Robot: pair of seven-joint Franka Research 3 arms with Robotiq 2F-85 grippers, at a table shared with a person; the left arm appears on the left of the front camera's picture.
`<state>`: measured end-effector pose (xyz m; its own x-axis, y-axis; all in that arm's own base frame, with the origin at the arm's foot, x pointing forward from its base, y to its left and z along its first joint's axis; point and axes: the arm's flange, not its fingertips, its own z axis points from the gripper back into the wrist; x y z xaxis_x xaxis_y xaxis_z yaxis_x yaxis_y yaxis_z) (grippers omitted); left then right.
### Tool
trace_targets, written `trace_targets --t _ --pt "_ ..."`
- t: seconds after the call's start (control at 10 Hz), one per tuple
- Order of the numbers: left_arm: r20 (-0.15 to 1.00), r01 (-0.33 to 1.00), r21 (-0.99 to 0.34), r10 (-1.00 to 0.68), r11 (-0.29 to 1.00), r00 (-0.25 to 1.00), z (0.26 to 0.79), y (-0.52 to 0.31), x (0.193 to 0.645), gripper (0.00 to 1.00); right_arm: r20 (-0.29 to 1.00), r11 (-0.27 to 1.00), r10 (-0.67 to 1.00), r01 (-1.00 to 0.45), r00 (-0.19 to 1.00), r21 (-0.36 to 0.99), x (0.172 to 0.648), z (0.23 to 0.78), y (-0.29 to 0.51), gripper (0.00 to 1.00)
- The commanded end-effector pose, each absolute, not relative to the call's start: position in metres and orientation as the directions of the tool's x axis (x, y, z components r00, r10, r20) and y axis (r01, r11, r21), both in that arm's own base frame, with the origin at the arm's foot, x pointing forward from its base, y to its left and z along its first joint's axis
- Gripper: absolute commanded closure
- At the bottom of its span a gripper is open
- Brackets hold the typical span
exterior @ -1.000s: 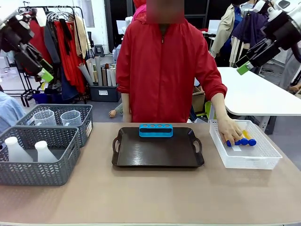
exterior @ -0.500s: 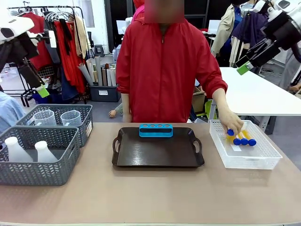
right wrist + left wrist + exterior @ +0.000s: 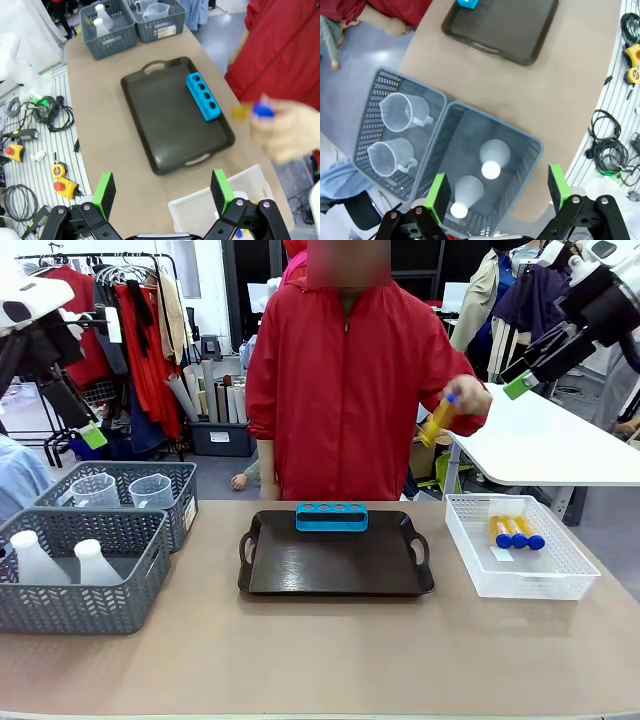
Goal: Prepare the laboratory tools.
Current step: Pick up one Small flask and place it on the Handle tray.
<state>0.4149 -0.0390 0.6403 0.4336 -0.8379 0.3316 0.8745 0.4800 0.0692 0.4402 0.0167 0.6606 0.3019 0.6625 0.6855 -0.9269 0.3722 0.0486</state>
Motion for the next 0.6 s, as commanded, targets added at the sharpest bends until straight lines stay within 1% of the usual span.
trace_targets --t 0.0,0.2,0.3,0.4,0.5 --pt "0.335 0.875 0.067 -0.837 0.480 0.433 0.640 -0.039 0.415 0.00 0.687 0.363 0.665 -0.931 0.293 0.045 0.438 0.662 0.017 0.00" --pt "0.214 0.795 0.055 -0.785 0.604 0.581 0.614 -0.037 0.392 0.00 0.687 0.363 0.665 -0.931 0.293 0.045 0.438 0.662 0.017 0.00" --pt "0.183 0.767 0.038 -0.759 0.640 0.625 0.599 -0.037 0.382 0.00 0.687 0.363 0.665 -0.931 0.293 0.045 0.438 0.662 0.017 0.00" --pt "0.116 0.736 0.073 -0.738 0.673 0.664 0.582 -0.033 0.373 0.00 0.687 0.363 0.665 -0.931 0.293 0.045 0.438 0.662 0.017 0.00" --pt "0.080 0.714 0.072 -0.717 0.697 0.692 0.568 -0.034 0.364 0.00 0.687 0.363 0.665 -0.931 0.293 0.045 0.438 0.662 0.017 0.00"
